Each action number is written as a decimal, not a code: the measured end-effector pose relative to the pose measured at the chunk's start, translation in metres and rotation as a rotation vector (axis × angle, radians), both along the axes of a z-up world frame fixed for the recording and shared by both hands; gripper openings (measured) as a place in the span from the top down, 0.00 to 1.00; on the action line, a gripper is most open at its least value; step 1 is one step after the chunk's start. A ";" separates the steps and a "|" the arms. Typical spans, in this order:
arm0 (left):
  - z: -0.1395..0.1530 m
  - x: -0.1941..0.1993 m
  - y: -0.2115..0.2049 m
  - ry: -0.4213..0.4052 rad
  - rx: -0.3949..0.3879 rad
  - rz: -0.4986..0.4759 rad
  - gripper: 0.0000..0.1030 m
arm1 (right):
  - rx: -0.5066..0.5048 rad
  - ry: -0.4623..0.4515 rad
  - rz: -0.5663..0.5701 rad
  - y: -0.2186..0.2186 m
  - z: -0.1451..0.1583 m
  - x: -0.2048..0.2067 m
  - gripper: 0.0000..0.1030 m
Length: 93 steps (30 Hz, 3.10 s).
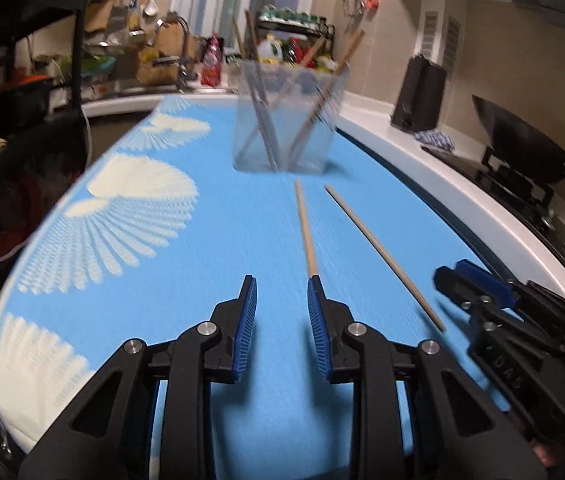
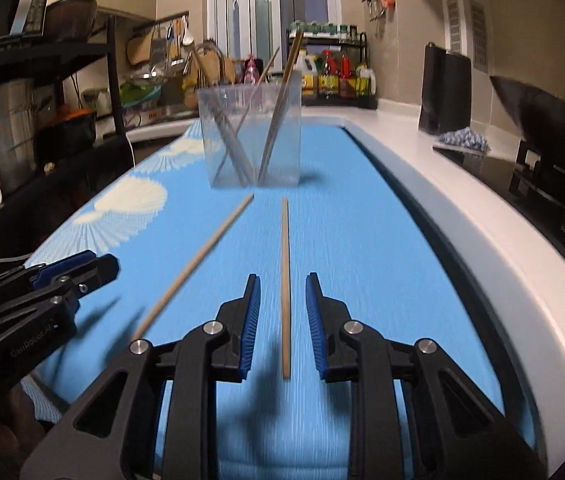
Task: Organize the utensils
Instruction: 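Grasp a chopstick with the left tool while the right tool grasps the other, then lift both chopsticks and carry them toward the clear holder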
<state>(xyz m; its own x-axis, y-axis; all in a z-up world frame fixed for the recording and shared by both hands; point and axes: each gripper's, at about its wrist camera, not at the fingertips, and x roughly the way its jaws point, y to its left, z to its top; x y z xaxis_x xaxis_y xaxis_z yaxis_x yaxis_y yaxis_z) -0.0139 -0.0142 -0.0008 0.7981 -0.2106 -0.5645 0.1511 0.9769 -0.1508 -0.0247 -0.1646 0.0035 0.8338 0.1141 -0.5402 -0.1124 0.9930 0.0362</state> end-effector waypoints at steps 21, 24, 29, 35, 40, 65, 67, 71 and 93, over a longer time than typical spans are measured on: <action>-0.025 -0.010 -0.019 0.014 0.094 -0.029 0.95 | -0.053 0.071 0.018 0.007 -0.026 0.005 0.95; -0.022 -0.012 -0.012 -0.001 0.093 0.004 0.95 | -0.045 0.073 0.016 0.007 -0.025 0.006 0.95; -0.020 -0.016 0.004 -0.012 0.083 0.071 0.95 | -0.053 0.060 -0.020 0.003 -0.022 0.007 0.95; -0.027 -0.014 0.014 -0.006 0.063 0.095 0.95 | -0.046 0.077 -0.035 -0.001 -0.026 0.010 0.94; -0.029 -0.014 0.013 -0.018 0.069 0.098 0.95 | -0.035 0.076 -0.035 -0.003 -0.027 0.011 0.94; -0.029 -0.014 0.009 -0.038 0.088 0.102 0.95 | -0.036 0.081 -0.021 -0.003 -0.024 0.011 0.95; -0.024 -0.015 0.008 -0.054 0.092 0.091 0.95 | -0.034 0.069 -0.024 -0.004 -0.017 0.009 0.95; -0.010 -0.021 0.006 -0.108 0.106 0.082 0.95 | -0.036 0.029 -0.020 -0.005 0.002 0.005 0.95; 0.093 -0.006 0.019 -0.193 0.105 0.046 0.95 | -0.015 -0.113 0.016 -0.007 0.107 0.013 0.95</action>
<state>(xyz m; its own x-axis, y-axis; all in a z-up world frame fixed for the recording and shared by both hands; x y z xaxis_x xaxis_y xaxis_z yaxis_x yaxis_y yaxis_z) -0.0195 0.0046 0.0919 0.9009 -0.1198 -0.4172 0.1226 0.9923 -0.0204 -0.0122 -0.1716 0.1103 0.8875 0.1206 -0.4447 -0.1307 0.9914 0.0080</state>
